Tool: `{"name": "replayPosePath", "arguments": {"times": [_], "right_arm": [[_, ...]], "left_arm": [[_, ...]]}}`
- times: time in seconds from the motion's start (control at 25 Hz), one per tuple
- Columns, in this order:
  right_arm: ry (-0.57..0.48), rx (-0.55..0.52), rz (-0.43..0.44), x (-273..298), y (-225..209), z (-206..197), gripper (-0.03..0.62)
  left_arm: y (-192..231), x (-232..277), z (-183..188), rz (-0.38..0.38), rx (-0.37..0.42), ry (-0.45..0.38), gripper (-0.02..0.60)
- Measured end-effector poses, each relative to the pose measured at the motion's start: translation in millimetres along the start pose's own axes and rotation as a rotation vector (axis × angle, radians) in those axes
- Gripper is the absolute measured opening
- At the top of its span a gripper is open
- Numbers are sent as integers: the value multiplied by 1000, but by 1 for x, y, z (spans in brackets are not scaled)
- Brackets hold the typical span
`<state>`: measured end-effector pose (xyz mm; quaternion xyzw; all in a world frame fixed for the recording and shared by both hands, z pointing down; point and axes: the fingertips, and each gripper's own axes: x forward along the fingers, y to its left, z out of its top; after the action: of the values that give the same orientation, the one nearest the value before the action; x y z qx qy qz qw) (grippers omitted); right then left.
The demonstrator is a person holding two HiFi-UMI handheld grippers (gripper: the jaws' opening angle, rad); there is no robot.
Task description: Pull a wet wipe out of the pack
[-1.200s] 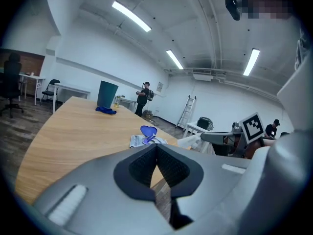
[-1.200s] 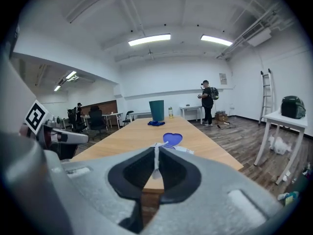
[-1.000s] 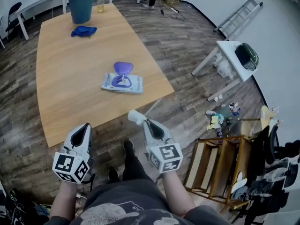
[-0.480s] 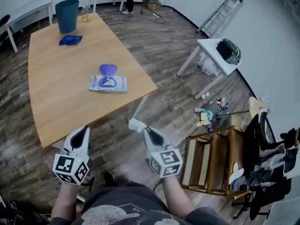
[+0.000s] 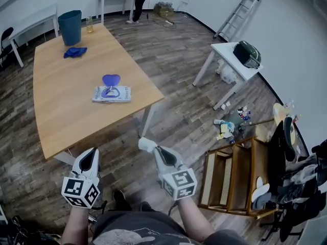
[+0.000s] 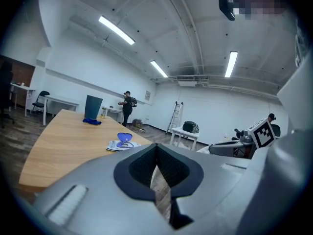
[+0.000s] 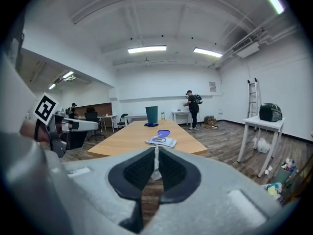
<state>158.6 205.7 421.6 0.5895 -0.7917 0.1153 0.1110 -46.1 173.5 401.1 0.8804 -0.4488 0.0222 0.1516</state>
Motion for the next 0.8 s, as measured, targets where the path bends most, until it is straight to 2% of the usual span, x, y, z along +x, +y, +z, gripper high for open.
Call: {"name": "replayPosePath", "arguments": {"times": [0.4, 0.8], "right_arm": [[-22, 5, 56, -20, -6, -1, 11], [-30, -29, 71, -38, -12, -1, 9]], "left_arm": [[-28, -20, 5, 49, 22, -22, 18], [-43, -30, 3, 90, 35, -38, 18]]}}
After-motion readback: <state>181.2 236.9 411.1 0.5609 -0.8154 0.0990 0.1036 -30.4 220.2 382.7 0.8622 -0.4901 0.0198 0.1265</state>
